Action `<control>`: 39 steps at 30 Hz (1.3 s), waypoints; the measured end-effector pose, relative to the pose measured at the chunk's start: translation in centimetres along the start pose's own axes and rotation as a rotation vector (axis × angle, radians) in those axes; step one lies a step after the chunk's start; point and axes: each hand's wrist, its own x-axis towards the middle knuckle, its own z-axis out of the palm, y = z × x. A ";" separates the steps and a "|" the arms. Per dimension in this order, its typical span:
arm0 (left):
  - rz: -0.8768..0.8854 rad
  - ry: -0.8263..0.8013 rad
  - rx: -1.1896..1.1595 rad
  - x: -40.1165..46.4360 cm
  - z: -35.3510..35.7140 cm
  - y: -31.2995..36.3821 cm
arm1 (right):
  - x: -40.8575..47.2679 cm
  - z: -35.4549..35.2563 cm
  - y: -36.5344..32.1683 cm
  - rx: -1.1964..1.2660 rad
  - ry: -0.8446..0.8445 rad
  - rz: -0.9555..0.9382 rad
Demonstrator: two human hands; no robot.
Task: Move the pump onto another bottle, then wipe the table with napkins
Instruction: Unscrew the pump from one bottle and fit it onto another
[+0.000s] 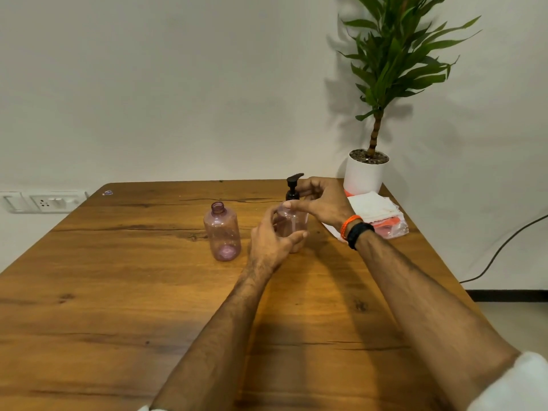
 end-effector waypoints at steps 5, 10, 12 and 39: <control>-0.006 0.005 0.010 -0.1 0.2 0.1 | 0.2 0.7 -0.1 -0.153 0.060 0.008; -0.007 -0.008 0.006 0.0 0.1 -0.1 | 0.0 -0.8 0.1 0.042 -0.143 0.011; -0.004 0.003 0.012 0.0 0.1 -0.1 | 0.0 -0.8 0.2 0.095 -0.119 0.002; 0.018 -0.004 0.025 0.3 0.2 -0.2 | 0.7 -0.7 0.1 0.049 -0.224 -0.015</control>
